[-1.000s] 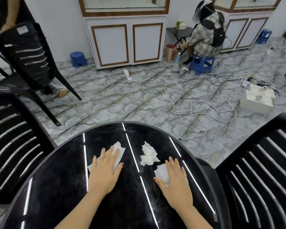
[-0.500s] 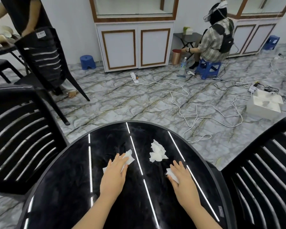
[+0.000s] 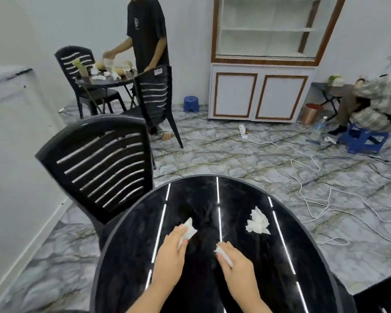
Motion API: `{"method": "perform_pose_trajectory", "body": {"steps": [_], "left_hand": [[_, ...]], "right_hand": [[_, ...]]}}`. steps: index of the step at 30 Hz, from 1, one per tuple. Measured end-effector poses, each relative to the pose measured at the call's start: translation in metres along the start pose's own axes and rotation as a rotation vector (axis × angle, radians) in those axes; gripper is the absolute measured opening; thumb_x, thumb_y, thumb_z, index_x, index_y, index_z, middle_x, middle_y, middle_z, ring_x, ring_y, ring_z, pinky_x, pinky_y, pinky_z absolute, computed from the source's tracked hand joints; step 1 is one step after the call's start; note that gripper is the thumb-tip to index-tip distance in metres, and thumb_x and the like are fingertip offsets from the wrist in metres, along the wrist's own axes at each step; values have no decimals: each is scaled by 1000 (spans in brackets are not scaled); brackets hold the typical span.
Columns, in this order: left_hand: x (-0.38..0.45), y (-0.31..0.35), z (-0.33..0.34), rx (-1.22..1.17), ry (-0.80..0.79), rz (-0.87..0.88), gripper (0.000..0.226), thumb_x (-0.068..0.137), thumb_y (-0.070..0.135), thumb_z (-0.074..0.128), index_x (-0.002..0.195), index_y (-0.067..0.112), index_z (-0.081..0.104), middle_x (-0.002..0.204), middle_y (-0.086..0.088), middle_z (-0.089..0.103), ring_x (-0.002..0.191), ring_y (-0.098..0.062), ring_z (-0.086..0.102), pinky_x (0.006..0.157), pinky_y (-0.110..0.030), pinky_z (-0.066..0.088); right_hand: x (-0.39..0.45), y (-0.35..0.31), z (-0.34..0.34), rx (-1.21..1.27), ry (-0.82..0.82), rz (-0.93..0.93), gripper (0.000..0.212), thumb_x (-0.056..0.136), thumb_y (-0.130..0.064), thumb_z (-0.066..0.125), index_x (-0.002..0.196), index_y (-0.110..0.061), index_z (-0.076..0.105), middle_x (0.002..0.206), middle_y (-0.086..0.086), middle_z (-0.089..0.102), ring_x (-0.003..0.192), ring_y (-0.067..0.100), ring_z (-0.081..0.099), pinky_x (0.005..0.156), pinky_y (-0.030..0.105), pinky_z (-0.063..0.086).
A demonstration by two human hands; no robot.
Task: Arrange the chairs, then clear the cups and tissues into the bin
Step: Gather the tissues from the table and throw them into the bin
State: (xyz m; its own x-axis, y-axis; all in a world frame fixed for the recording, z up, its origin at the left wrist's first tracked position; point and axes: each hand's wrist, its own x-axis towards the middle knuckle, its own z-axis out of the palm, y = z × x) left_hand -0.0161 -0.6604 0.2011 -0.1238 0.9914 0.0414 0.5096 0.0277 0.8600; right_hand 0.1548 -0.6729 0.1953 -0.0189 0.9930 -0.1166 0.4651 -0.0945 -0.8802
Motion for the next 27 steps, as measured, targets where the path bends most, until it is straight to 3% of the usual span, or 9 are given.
{"method": "perform_pose_trajectory", "body": {"steps": [2, 4, 6, 9, 13, 15, 17, 21, 27], "left_hand": [[-17, 1, -21, 0, 86, -37, 34, 95, 16, 49, 124, 34, 52, 121, 37, 41, 125, 2, 40, 106, -19, 32], [-37, -5, -42, 6, 178, -82, 33, 95, 18, 49, 124, 33, 52, 125, 28, 44, 128, -1, 41, 109, -23, 33], [-59, -15, -65, 28, 261, -134, 32, 95, 20, 49, 125, 30, 53, 129, 21, 46, 129, -4, 41, 110, -26, 32], [-99, -33, -100, 49, 374, -211, 31, 95, 22, 47, 125, 31, 52, 132, 16, 49, 125, -4, 43, 105, -21, 33], [-159, -62, -144, 50, 528, -328, 33, 95, 26, 48, 127, 33, 49, 132, 20, 48, 123, -1, 43, 104, -21, 34], [-190, -76, -162, 58, 589, -384, 35, 95, 27, 48, 130, 31, 48, 133, 21, 47, 124, 0, 43, 107, -25, 36], [-219, -92, -177, 79, 642, -425, 36, 94, 26, 48, 131, 30, 48, 133, 20, 48, 124, -1, 44, 106, -24, 36], [-271, -127, -198, 90, 698, -510, 35, 94, 23, 50, 129, 26, 50, 134, 13, 50, 124, -3, 44, 105, -20, 34], [-327, -190, -205, 120, 662, -627, 35, 95, 23, 48, 130, 24, 49, 137, 8, 48, 129, -9, 41, 106, -20, 30]], "right_hand": [[-1, -16, 11, 3, -69, -70, 36, 88, -18, 60, 103, -50, 51, 117, -17, 56, 121, -8, 40, 89, -7, 26], [-5, -30, 26, 3, -126, -138, 32, 88, -17, 60, 109, -41, 56, 117, -17, 55, 124, -2, 40, 93, -3, 27], [-13, -48, 44, 19, -202, -196, 31, 88, -17, 61, 111, -38, 59, 112, -24, 54, 120, -6, 43, 94, 2, 29], [-34, -75, 78, 39, -336, -266, 33, 87, -15, 61, 99, -46, 56, 102, -29, 54, 101, -21, 49, 84, -3, 33], [-70, -98, 137, -2, -528, -321, 25, 89, -19, 60, 110, -32, 62, 108, -19, 59, 112, -6, 50, 98, 14, 38], [-91, -107, 166, -46, -607, -399, 23, 89, -19, 60, 100, -40, 60, 95, -27, 60, 96, -16, 53, 87, 3, 38], [-111, -110, 195, -101, -653, -457, 21, 90, -20, 59, 106, -31, 65, 93, -30, 57, 89, -15, 53, 78, -5, 33], [-146, -99, 248, -202, -785, -438, 28, 91, -26, 56, 117, -20, 63, 112, -15, 61, 101, -5, 50, 80, -8, 28], [-177, -65, 307, -289, -873, -382, 27, 91, -24, 56, 116, -15, 64, 113, -4, 65, 97, 0, 53, 79, 1, 36]]}}
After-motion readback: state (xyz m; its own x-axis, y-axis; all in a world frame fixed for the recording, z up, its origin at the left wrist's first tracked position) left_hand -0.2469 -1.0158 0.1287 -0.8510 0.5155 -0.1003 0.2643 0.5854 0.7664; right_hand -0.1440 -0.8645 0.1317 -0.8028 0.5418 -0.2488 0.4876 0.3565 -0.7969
